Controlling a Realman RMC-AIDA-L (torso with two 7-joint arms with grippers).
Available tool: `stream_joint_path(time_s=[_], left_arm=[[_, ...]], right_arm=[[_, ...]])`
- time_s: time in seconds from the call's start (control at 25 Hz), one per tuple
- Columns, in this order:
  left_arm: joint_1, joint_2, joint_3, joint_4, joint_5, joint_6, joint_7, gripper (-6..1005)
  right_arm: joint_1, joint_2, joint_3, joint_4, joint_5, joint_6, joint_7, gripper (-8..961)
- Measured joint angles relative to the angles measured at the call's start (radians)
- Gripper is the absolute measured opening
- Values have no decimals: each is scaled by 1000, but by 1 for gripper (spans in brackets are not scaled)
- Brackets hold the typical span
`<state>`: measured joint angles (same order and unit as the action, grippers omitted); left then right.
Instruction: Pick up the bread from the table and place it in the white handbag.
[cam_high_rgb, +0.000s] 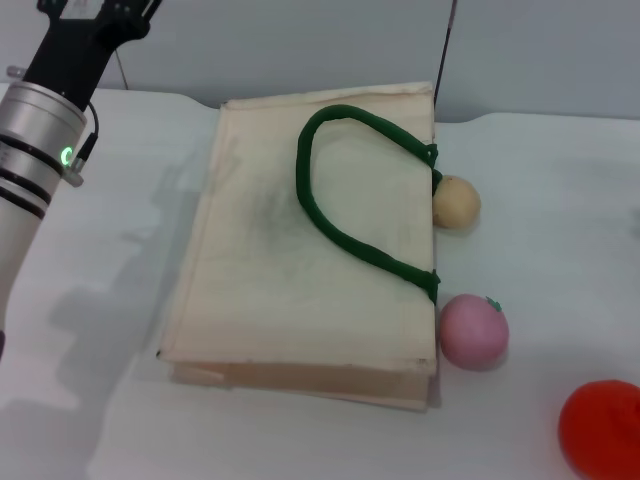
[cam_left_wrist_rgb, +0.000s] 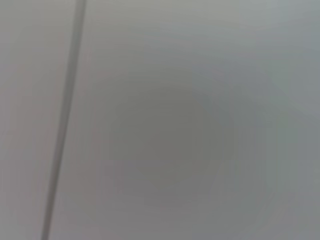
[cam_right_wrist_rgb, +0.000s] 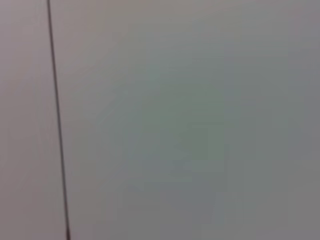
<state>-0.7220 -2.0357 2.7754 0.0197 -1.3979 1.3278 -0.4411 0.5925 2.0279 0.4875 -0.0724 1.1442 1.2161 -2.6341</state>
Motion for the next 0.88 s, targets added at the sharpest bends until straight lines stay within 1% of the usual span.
stream_joint_path(time_s=[0.08,0.28,0.4,0.76,0.88], left_arm=[[4,2,4,20,-8,-9,36,830],[3,3,24,57,60,-5,17,831],[2,6,22,81,74,5,12,832],[3,8,24,68,77,-1,-11,833],[4,8,23,62,77,-1,-12,833]], right_arm=[[-2,0,25,1,1,12,3,886],[-44,-1,69,-4,1,55,5,887],[-63,-5,91,-9,2,70,7,887],[-49,-6,95,-7,2,72,7,889],[-47,-3,97,-1,2,64,6,890]])
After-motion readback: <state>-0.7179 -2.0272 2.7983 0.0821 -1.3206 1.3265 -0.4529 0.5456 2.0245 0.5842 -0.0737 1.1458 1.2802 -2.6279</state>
